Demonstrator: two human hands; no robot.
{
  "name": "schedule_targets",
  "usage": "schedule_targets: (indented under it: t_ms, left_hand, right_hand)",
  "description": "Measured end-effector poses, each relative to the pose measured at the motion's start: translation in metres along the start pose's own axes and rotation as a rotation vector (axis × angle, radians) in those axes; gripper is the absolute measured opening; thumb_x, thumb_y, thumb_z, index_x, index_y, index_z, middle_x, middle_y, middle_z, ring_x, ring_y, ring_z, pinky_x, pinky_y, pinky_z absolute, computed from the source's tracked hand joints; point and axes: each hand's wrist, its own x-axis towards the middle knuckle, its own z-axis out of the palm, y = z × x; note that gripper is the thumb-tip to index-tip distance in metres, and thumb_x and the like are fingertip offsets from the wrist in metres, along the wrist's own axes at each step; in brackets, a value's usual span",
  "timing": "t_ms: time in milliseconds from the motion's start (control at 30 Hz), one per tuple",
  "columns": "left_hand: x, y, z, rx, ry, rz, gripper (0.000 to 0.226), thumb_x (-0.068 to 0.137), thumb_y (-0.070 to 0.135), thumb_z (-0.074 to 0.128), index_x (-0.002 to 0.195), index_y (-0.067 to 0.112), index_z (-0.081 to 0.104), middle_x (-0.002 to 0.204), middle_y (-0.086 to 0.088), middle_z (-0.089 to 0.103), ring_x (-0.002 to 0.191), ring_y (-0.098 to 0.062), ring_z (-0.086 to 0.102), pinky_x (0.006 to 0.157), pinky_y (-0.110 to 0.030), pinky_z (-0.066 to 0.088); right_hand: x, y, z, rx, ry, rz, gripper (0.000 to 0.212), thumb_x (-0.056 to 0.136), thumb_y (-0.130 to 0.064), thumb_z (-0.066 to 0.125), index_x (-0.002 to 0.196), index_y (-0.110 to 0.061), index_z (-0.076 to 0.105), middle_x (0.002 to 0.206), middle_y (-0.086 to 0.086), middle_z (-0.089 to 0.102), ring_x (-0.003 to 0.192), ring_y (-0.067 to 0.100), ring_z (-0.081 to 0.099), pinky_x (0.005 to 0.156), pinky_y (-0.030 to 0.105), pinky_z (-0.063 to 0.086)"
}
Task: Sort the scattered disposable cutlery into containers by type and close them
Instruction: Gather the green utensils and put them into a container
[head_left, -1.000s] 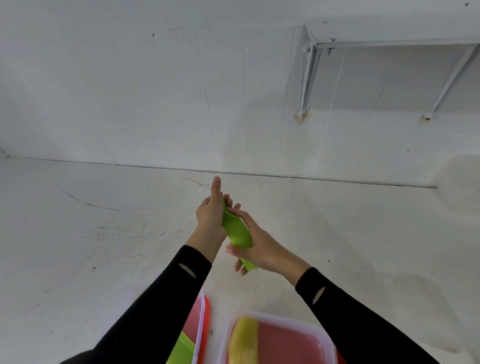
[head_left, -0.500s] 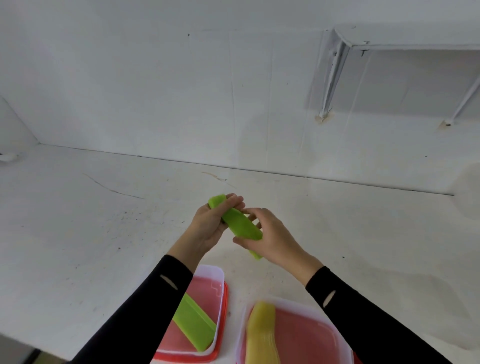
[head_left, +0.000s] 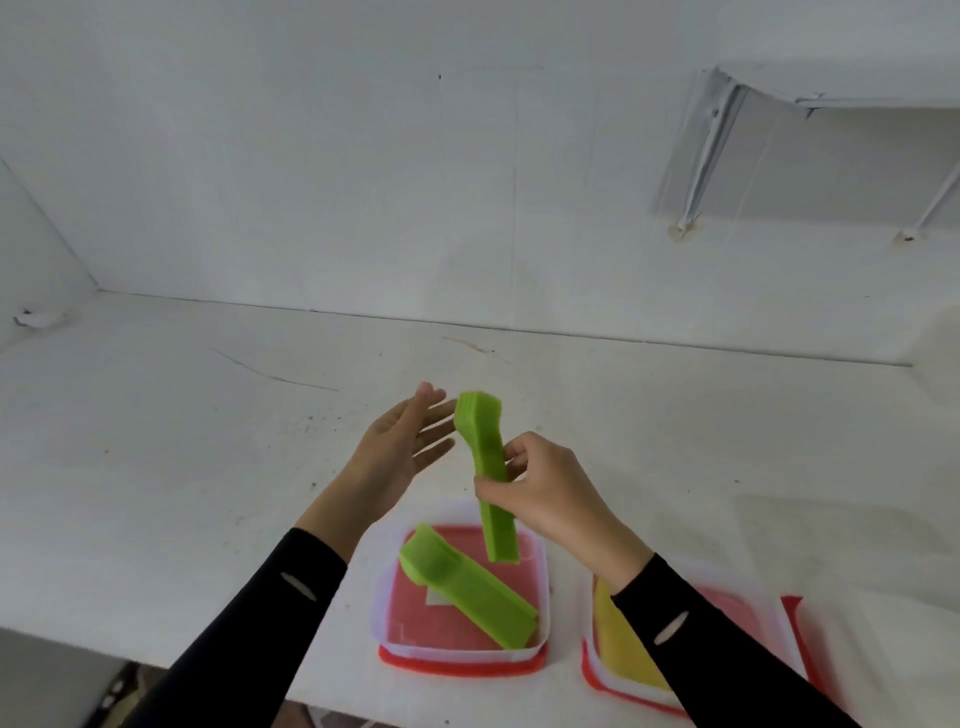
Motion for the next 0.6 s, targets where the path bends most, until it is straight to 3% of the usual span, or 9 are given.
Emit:
schedule_targets:
  t_ms: [133, 200, 333, 400, 533, 600]
  left_hand:
    - [-0.001, -0.024, -0.058, 0.378, 0.078, -0.062, 0.013, 0.099, 0.017, 0.056, 0.108, 0.014, 0.064, 0.113, -0.005, 0.07, 0.096, -0.017, 0.064, 0.079, -0.024, 0.053]
    - [0.0, -0.041, -0.08, 0.608, 0.05, -0.05, 0.012, 0.097, 0.011, 0.056, 0.1, 0.018, 0.065, 0.107, -0.005, 0.069, 0.088, -0.017, 0.062, 0.071, -0.022, 0.053]
    - [0.0, -0.074, -0.101, 0.889, -0.065, -0.007, 0.011, 0.094, 0.015, 0.061, 0.102, 0.019, 0.068, 0.098, -0.003, 0.07, 0.073, -0.021, 0.068, 0.069, -0.034, 0.059]
    - [0.0, -0.084, -0.099, 0.958, -0.099, 0.032, 0.016, 0.093, 0.02, 0.063, 0.105, 0.014, 0.07, 0.097, -0.002, 0.071, 0.064, -0.017, 0.067, 0.061, -0.022, 0.055]
    - [0.007, -0.091, -0.091, 1.108, -0.114, 0.148, 0.023, 0.092, 0.019, 0.063, 0.112, 0.011, 0.071, 0.106, -0.004, 0.07, 0.086, -0.015, 0.064, 0.068, -0.009, 0.04]
    - [0.007, -0.089, -0.086, 1.146, -0.136, 0.175, 0.021, 0.091, 0.016, 0.061, 0.109, 0.013, 0.072, 0.103, -0.004, 0.07, 0.084, -0.013, 0.06, 0.07, -0.009, 0.042]
  right_hand:
    - [-0.019, 0.0, 0.035, 0.067, -0.018, 0.162, 0.038, 0.069, -0.04, 0.078, 0.09, -0.017, 0.056, 0.086, 0.001, 0.067, 0.073, 0.016, 0.069, 0.066, 0.041, 0.06]
    - [-0.028, 0.003, 0.049, 0.056, -0.029, 0.221, 0.042, 0.07, -0.042, 0.078, 0.094, -0.018, 0.054, 0.088, 0.0, 0.066, 0.075, 0.014, 0.069, 0.067, 0.041, 0.06]
    - [-0.046, 0.006, 0.07, -0.031, 0.073, 0.272, 0.044, 0.076, -0.044, 0.075, 0.101, -0.02, 0.049, 0.09, -0.003, 0.065, 0.075, 0.011, 0.066, 0.069, 0.036, 0.058]
    - [-0.052, 0.003, 0.074, -0.078, 0.131, 0.299, 0.047, 0.077, -0.045, 0.074, 0.104, -0.018, 0.048, 0.091, -0.002, 0.064, 0.076, 0.014, 0.065, 0.069, 0.036, 0.056]
    - [-0.063, -0.004, 0.084, -0.078, 0.225, 0.319, 0.056, 0.082, -0.038, 0.072, 0.117, -0.016, 0.035, 0.088, -0.003, 0.054, 0.078, 0.018, 0.059, 0.065, 0.031, 0.047]
    - [-0.069, -0.006, 0.091, -0.037, 0.265, 0.325, 0.054, 0.083, -0.036, 0.071, 0.115, -0.017, 0.031, 0.082, -0.007, 0.051, 0.073, 0.014, 0.057, 0.059, 0.029, 0.043]
